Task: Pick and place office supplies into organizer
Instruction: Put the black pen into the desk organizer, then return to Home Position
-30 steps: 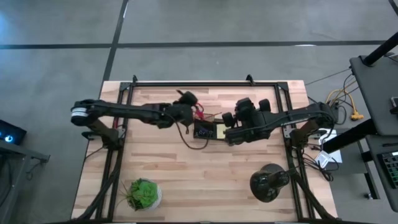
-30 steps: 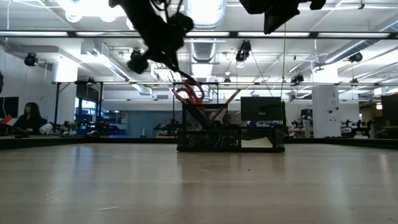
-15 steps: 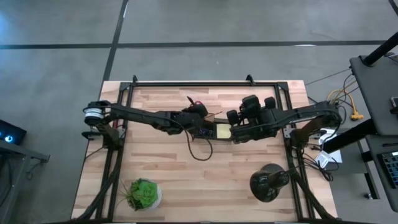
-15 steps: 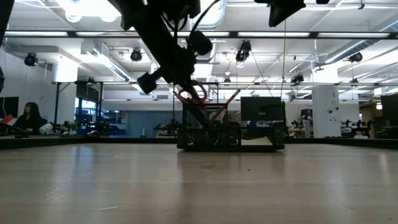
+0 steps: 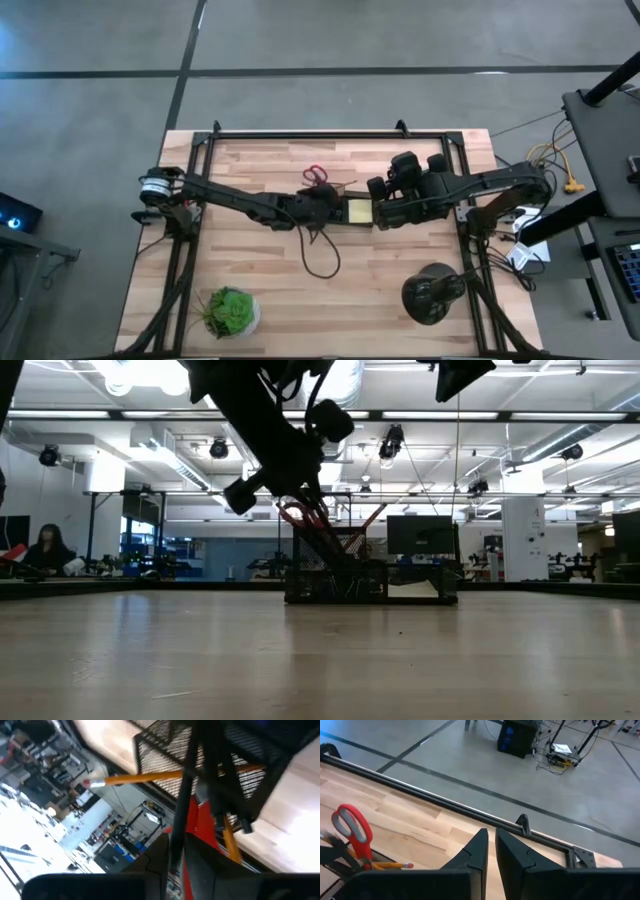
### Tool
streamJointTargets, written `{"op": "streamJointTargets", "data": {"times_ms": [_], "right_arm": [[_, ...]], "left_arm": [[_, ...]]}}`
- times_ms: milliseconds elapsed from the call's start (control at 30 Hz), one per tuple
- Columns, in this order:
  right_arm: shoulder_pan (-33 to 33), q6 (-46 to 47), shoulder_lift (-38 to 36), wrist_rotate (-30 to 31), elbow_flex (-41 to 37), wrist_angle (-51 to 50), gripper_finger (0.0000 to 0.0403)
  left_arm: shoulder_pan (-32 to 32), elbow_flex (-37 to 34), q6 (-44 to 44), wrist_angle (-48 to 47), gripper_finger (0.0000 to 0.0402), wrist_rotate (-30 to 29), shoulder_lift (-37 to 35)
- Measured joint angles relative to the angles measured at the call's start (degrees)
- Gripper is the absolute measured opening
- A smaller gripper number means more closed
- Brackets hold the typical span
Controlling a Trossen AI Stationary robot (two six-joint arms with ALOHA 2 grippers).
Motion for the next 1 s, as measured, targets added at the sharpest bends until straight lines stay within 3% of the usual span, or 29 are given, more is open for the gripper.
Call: {"op": "streamJointTargets", "data": {"times_ms": [133,300,433,533,600,633,667,733,767,800,867,933,1000], "right_arm": [[0.0,-0.7,0.0,0.0,0.0,0.0,0.0029],[0.0,-0.6,0.0,0.0,-0.1,0.1,0.0029],[0.0,-0.7,0.1,-1.9,-0.1,0.2,0.0029],[0.1,-4.4,0.1,-7.7,-0.4,1.4,0.0028],[0.7,-10.3,-0.1,-10.6,-1.4,6.0,0.0028],[1.2,-14.8,-0.4,-12.2,-2.1,10.7,0.0028],[1.6,-20.5,-1.0,-14.8,-3.1,16.5,0.0028],[1.7,-34.9,-3.3,-25.3,-5.4,31.9,0.0027],[1.2,-41.5,-4.8,-31.9,-7.0,40.6,0.0025],[0.6,-46.6,-6.3,-36.8,-8.5,47.3,0.0022],[-1.1,-51.5,-9.3,-38.1,-10.4,52.0,0.0017],[-2.4,-49.6,-13.0,-33.4,-10.7,49.1,0.0013],[-2.7,-42.0,-17.5,-29.4,-10.2,45.0,0.0013]], "left_arm": [[0.1,0.4,-1.5,0.3,0.0044,-1.0,-0.2],[0.1,0.1,-5.8,0.5,0.0045,-6.8,-1.3],[0.2,-0.1,-16.0,0.0,0.0045,-12.1,-6.5],[-0.6,-0.4,-31.1,-3.9,0.0046,-11.9,-12.4],[-0.7,0.2,-46.7,-12.3,0.0046,-5.8,-17.5],[-0.5,0.9,-55.7,-19.0,0.0046,2.5,-20.3],[0.6,1.3,-64.9,-23.5,0.0046,14.2,-23.0],[4.1,0.3,-77.8,-23.9,0.0046,40.4,-28.2],[5.8,-1.1,-80.5,-22.4,0.0045,50.7,-30.6],[7.0,-2.5,-81.6,-21.3,0.0045,57.1,-32.7],[7.9,-4.5,-83.9,-17.1,0.0045,58.6,-37.0],[8.6,-5.7,-86.2,-15.8,0.0045,52.9,-41.4],[8.8,-5.8,-87.4,-16.0,0.0045,47.0,-45.5]]}}
